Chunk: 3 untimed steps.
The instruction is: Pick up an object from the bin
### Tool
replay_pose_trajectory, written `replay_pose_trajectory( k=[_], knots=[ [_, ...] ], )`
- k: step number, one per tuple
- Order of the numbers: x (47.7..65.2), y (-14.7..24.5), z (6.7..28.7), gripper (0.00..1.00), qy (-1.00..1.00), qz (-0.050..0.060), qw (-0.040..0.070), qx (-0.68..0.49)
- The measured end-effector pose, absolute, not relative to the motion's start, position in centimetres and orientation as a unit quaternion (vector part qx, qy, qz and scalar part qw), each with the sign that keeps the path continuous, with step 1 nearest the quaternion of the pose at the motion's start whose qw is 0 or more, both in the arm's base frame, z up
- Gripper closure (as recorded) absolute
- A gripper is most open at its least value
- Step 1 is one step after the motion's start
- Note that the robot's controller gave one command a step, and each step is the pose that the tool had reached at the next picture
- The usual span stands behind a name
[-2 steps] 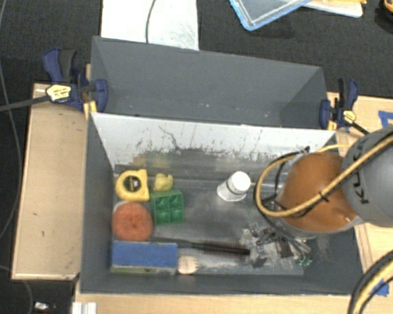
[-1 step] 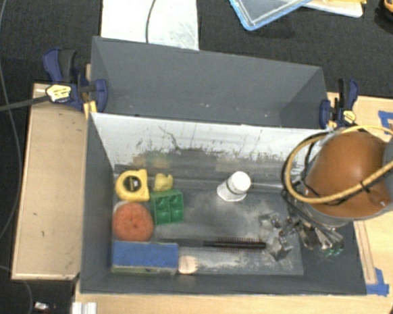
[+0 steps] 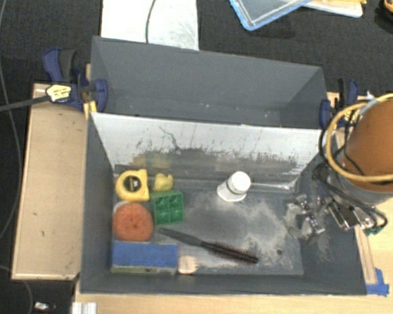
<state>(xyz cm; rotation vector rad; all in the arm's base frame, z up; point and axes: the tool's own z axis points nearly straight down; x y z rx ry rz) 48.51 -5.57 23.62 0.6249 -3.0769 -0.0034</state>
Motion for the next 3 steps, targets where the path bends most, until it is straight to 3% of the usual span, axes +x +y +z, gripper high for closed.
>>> replay_pose_trajectory(
  k=[1, 2, 3],
  knots=[
    [48.7, -5.6, 24.9, 1.00, -0.988, 0.000, -0.002, 0.155],
    [48.9, 0.6, 22.4, 1.00, -0.994, 0.000, -0.005, 0.111],
    [48.9, 3.1, 20.9, 1.00, -0.994, 0.000, -0.004, 0.107]
  ],
)
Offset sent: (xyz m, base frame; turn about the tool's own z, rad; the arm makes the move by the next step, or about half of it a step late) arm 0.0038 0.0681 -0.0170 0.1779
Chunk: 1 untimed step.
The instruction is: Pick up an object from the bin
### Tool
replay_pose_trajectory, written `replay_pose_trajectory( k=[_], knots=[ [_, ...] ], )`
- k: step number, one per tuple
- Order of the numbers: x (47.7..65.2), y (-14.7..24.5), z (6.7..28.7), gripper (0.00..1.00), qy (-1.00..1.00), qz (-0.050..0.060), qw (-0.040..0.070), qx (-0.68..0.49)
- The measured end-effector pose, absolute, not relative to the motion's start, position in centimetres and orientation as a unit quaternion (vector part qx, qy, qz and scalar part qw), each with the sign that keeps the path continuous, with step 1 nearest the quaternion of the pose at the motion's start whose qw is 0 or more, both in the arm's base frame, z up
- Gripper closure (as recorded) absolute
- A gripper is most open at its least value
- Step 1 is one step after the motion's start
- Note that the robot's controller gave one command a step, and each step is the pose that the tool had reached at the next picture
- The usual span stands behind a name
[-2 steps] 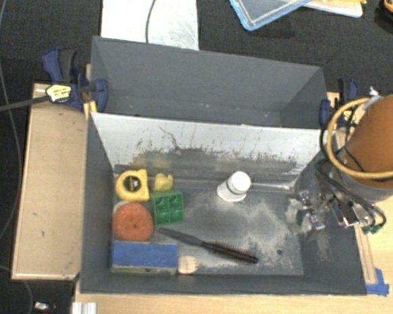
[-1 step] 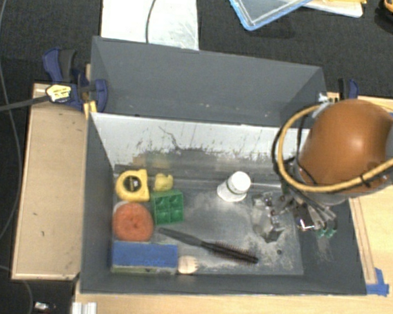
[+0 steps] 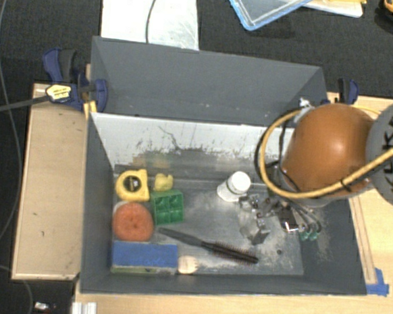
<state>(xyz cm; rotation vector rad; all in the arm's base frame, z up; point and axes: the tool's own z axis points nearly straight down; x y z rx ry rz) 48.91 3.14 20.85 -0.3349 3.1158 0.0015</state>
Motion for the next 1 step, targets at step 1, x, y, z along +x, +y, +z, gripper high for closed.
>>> replay_pose_trajectory(
  k=[1],
  knots=[
    [49.17, 3.71, 15.83, 1.00, 0.996, 0.001, 0.007, -0.093]
  ],
)
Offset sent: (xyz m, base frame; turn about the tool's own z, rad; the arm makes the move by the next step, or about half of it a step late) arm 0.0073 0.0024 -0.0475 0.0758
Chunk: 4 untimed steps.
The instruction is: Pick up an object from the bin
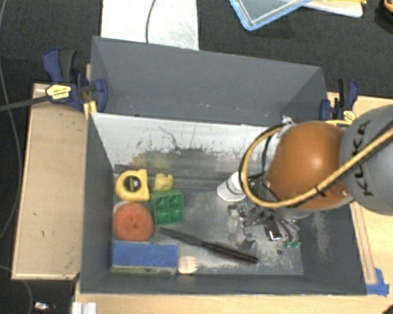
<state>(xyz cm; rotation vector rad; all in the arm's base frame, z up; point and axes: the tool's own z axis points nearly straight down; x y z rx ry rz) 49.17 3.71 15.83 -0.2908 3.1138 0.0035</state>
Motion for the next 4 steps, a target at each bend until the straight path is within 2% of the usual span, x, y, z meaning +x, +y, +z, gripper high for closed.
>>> replay_pose_trajectory(
  k=[1, 2, 3, 4],
  knots=[
    [49.1, 3.7, 13.0, 1.00, 0.996, 0.001, 0.005, -0.090],
    [51.6, 0.2, 11.8, 0.00, 0.996, 0.002, 0.007, -0.086],
    [51.6, 0.2, 11.8, 0.00, 0.996, 0.002, 0.007, -0.086],
    [50.2, -4.3, 11.8, 0.00, 0.991, 0.002, 0.007, -0.137]
  ],
)
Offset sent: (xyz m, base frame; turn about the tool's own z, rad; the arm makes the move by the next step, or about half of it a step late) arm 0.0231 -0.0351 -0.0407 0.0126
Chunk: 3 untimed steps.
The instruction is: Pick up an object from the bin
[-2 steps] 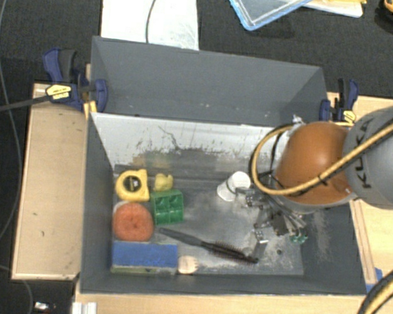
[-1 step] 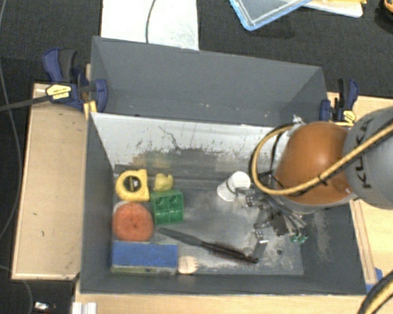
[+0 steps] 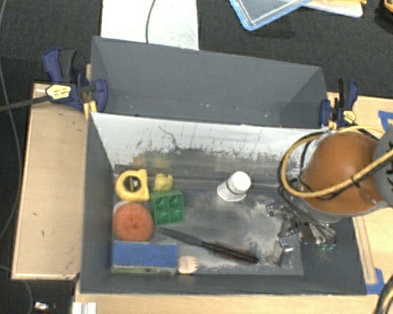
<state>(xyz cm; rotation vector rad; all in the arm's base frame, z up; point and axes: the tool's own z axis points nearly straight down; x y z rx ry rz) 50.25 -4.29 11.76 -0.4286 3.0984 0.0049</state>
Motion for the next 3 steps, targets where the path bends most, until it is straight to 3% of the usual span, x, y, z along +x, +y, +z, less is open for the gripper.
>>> replay_pose_trajectory(
  k=[1, 2, 3],
  knots=[
    [49.1, -4.9, 10.4, 0.00, 0.988, 0.001, 0.007, -0.152],
    [48.3, -1.2, 10.3, 0.00, 0.982, 0.001, 0.007, -0.190],
    [48.7, -0.3, 8.8, 1.00, 0.975, 0.002, 0.005, -0.222]
  ],
)
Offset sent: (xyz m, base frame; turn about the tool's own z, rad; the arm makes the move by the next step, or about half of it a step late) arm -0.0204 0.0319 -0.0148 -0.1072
